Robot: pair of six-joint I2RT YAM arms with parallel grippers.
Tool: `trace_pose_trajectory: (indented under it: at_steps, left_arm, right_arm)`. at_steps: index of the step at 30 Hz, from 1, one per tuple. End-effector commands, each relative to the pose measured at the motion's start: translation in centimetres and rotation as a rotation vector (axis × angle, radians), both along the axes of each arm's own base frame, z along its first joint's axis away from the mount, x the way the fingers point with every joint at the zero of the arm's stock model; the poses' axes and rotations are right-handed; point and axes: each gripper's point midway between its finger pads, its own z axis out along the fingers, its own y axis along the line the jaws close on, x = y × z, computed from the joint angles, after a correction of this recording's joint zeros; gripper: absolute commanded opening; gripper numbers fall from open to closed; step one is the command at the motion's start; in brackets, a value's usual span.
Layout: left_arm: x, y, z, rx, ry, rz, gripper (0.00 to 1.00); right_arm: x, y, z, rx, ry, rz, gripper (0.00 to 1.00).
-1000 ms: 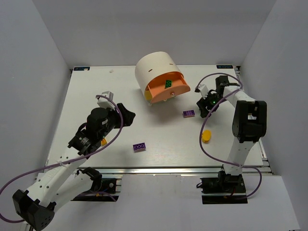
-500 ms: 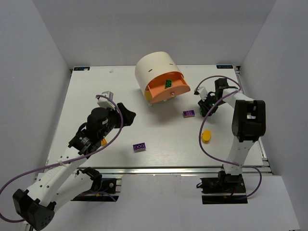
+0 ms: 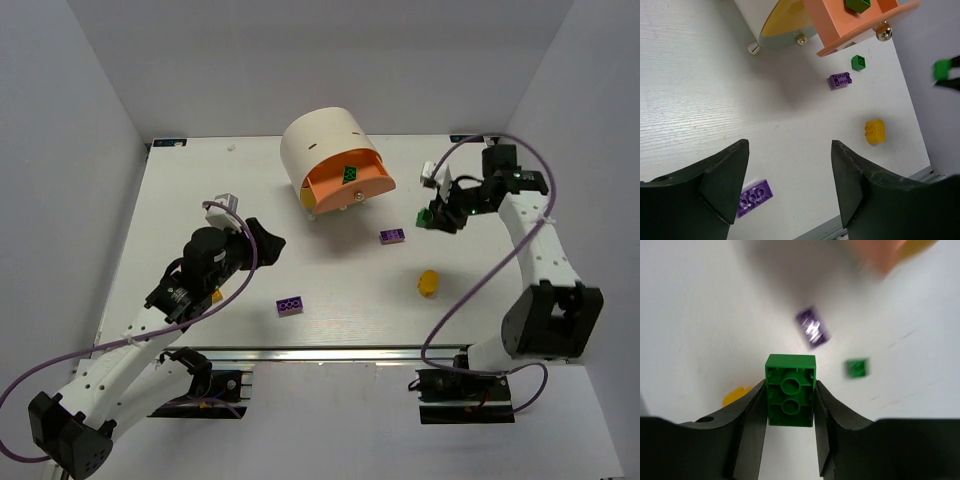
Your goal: Sort the legos into containers by color
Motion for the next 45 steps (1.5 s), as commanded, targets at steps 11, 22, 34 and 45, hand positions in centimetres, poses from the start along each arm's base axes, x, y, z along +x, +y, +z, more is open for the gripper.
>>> trace_pose_trajectory:
  at_steps: [11,22,34,45]
  left_arm:
    - [-0.1,-1.7,2.0,-0.072,-0.049,-0.064,0.76]
    - [-0.4,-1.7,2.2,-0.099,-0.039,-0.063,0.79]
    - [0.0,-2.2,1.8,-0.087,-0.026,-0.074,0.79]
    - [-1.3,0.0,-0.2,-0.062,0.037,0.007,0.79]
  right_arm:
    - [7.3,14.6,18.2,0.412,-0.316,0.098,0.10]
    - [9.1,18.4,15.1,0.370,-0.232,0.106,0.47]
    - [11.0,16.8,18.1,0.459,-0.210,-0.083,0.58]
    - [13.6,3.8,16.4,0.599,-0.032,-0.415,0.55]
